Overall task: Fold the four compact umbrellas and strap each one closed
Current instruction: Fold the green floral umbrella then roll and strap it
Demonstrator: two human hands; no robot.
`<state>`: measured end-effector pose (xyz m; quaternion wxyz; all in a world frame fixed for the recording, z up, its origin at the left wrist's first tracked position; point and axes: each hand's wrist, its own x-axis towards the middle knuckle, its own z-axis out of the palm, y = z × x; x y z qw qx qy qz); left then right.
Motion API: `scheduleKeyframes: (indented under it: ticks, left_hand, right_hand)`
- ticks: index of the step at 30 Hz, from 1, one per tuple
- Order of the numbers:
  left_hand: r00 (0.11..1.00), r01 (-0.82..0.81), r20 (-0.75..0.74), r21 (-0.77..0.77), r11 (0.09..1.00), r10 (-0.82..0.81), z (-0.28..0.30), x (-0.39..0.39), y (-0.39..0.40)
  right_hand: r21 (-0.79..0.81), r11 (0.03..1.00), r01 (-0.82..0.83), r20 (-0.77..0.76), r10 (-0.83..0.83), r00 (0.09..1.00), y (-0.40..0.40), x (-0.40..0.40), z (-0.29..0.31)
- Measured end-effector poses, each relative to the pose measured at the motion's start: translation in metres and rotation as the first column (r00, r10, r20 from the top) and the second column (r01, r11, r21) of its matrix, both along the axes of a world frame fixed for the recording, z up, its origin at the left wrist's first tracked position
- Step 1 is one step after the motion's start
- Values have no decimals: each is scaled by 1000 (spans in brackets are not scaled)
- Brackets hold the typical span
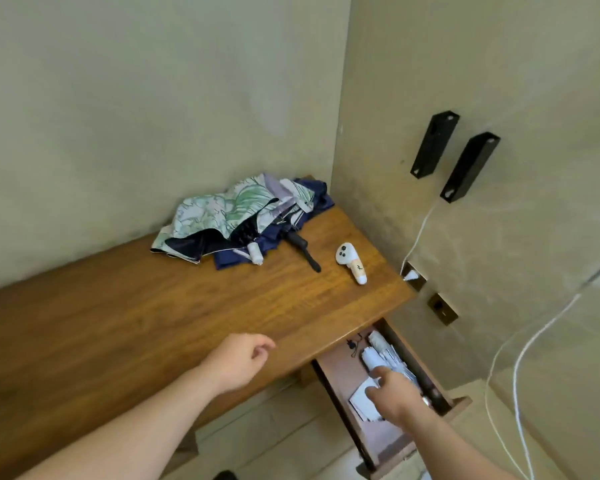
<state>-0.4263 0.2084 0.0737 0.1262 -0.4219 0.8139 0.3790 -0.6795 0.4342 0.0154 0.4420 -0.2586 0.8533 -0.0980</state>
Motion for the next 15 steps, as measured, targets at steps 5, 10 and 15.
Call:
scheduleKeyframes:
  ticks: [5,10,15]
  left_hand:
    - [997,-73,-29,-15,997,73,17,78,-43]
    - [990,-123,-71,-43,991,120,20,146,-87]
    - [976,-208,-69,8,978,208,8,192,-120]
  right_hand:
    - [-119,991,-61,-15,60,998,-88,66,27]
    - [-218,968,-124,-68,111,991,-171,122,51]
    - [-271,946,-178,-89,160,983,-225,150,65]
